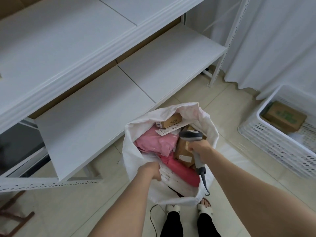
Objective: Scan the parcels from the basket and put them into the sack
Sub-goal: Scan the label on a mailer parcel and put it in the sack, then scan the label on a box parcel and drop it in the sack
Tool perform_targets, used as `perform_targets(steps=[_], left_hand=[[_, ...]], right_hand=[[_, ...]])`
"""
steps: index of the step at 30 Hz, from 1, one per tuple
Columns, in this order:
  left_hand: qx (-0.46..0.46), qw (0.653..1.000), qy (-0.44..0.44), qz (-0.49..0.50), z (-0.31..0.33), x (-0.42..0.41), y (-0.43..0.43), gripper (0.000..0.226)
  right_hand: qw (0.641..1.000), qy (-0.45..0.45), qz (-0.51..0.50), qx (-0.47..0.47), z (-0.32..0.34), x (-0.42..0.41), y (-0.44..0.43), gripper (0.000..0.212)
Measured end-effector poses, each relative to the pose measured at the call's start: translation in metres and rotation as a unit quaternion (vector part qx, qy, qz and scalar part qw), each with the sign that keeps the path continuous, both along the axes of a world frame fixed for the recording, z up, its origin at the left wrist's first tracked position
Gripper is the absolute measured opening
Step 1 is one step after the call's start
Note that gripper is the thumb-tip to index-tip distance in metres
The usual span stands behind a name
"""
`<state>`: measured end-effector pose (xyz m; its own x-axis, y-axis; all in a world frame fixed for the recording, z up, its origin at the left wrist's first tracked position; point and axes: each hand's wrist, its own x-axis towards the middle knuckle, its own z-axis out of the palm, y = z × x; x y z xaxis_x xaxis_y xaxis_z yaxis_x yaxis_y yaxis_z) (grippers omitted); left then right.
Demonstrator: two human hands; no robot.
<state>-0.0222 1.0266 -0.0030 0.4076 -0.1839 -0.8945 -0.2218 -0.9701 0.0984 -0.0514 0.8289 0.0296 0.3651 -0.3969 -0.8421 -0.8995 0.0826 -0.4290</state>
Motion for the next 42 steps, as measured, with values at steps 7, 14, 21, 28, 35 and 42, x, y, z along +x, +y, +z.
perform_targets(steps=[7, 14, 21, 28, 35, 42], left_hand=[[-0.078, 0.988, -0.092, 0.1, 0.016, 0.022, -0.02, 0.025], [-0.161, 0.972, -0.148, 0.086, 0.08, 0.058, -0.085, 0.028], [-0.242, 0.955, -0.158, 0.073, 0.153, 0.05, -0.185, 0.034], [-0.311, 0.934, -0.173, 0.035, 0.204, -0.002, -0.328, 0.032], [-0.328, 0.925, -0.193, 0.005, 0.217, -0.075, -0.48, 0.032], [-0.319, 0.929, -0.188, -0.02, 0.205, -0.105, -0.579, 0.029]], right_hand=[[0.999, -0.033, -0.017, 0.009, 0.015, 0.001, -0.003, 0.024], [0.989, -0.129, -0.07, 0.005, 0.068, -0.009, -0.028, 0.016], [0.964, -0.21, -0.165, 0.013, 0.121, -0.049, -0.111, 0.015], [0.939, -0.249, -0.239, 0.001, 0.146, -0.111, -0.234, 0.022], [0.89, -0.267, -0.367, 0.048, 0.156, -0.187, -0.367, 0.02], [0.792, -0.345, -0.499, 0.072, 0.151, -0.227, -0.469, 0.008]])
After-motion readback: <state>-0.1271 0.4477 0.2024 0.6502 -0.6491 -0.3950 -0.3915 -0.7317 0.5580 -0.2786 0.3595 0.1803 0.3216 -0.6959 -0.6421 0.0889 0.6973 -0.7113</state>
